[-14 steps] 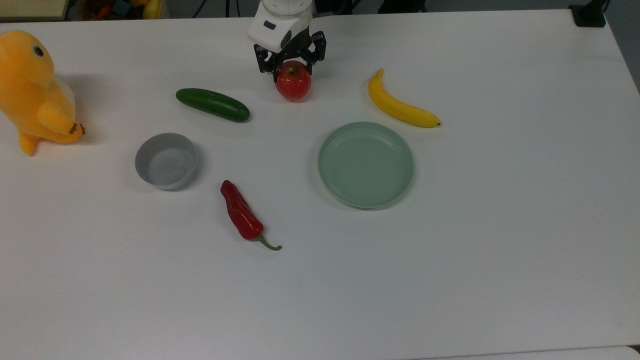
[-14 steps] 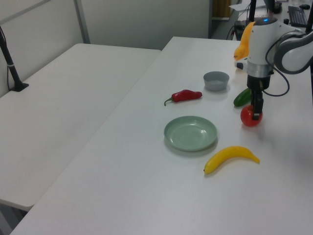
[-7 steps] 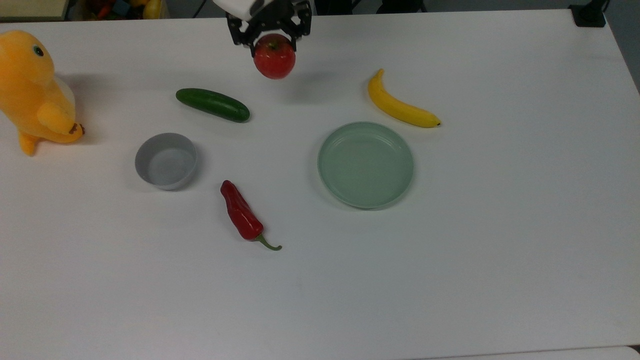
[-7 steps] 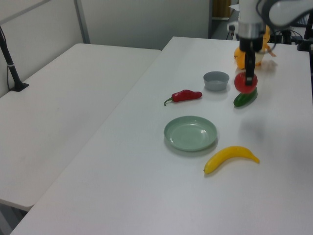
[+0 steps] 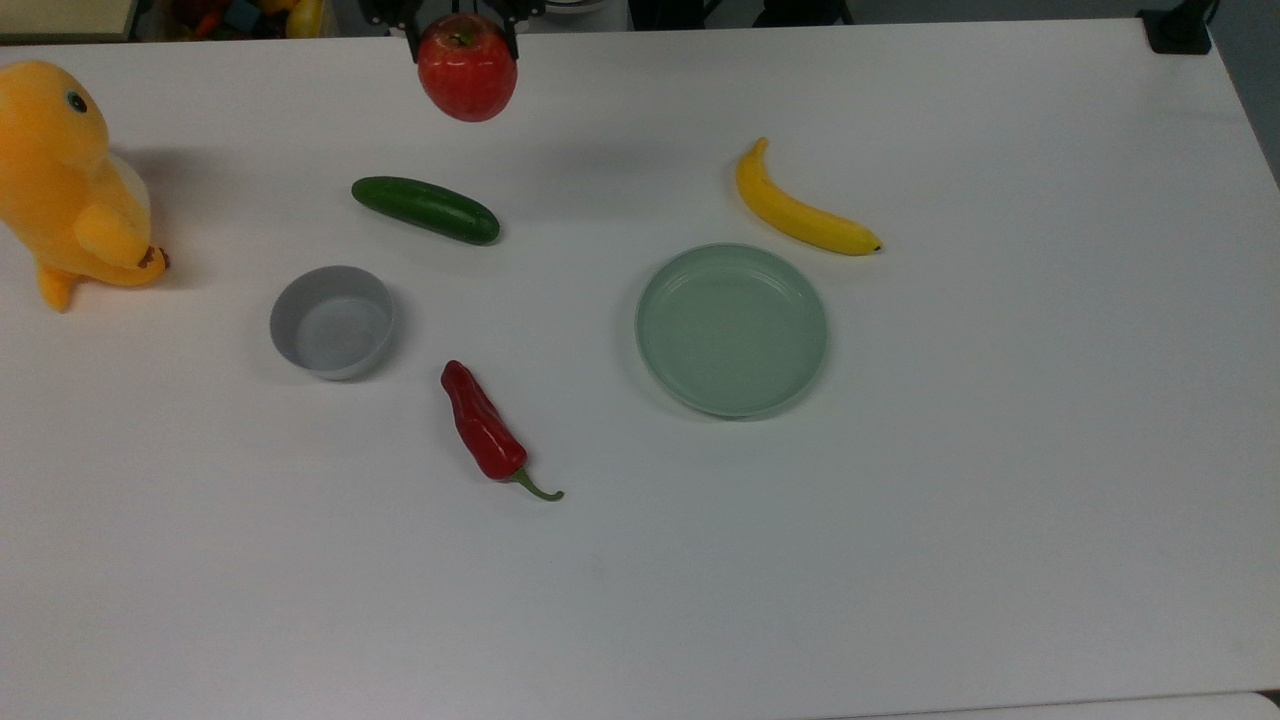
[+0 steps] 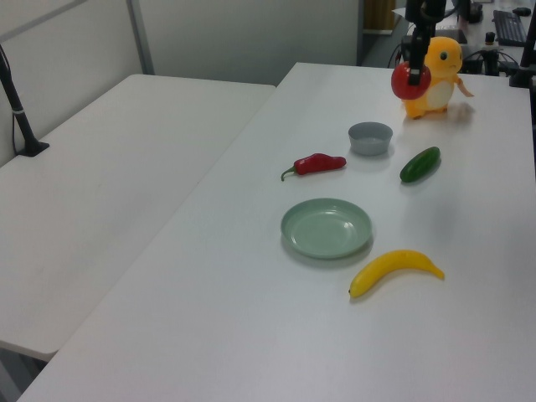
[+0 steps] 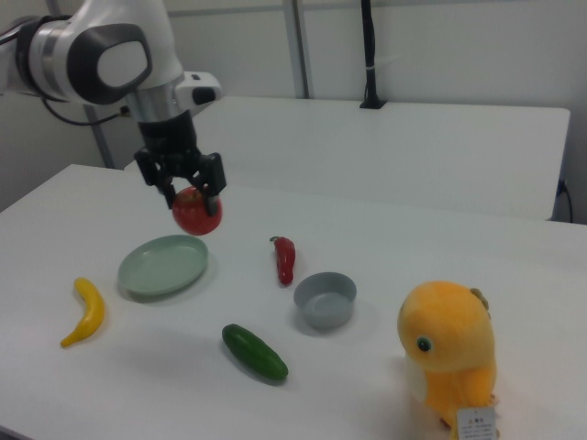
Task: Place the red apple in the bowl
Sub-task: 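Carry the apple over the small grey bowl and lower it in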
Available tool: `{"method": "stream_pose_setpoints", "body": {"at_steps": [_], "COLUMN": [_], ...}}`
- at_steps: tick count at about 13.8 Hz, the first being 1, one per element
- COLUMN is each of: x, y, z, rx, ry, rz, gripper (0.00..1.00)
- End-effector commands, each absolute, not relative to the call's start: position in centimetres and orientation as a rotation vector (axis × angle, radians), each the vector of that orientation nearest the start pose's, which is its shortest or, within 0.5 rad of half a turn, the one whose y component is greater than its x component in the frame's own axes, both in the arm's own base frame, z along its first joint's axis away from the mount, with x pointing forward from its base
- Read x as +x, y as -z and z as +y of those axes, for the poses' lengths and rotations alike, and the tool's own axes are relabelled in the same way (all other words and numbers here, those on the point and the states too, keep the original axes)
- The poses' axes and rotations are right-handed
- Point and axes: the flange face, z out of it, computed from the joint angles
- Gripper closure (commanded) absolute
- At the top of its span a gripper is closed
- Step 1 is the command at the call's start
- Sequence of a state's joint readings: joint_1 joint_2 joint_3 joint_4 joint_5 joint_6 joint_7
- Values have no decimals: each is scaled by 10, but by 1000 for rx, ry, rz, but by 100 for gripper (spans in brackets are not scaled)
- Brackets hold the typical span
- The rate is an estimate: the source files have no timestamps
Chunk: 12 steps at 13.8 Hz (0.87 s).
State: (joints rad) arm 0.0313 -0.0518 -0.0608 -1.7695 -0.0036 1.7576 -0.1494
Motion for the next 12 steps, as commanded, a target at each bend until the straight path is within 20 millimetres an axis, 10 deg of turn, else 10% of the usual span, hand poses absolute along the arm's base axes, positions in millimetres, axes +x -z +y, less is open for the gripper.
{"method": "stream_pose_setpoints", "body": {"at_steps": [1, 12], "x": [599, 676], "y": [-582, -460], "z": [-62, -134], "rx": [-3135, -3195], "ry": [103, 161], "rz": [-42, -236], "gripper": [85, 89]}}
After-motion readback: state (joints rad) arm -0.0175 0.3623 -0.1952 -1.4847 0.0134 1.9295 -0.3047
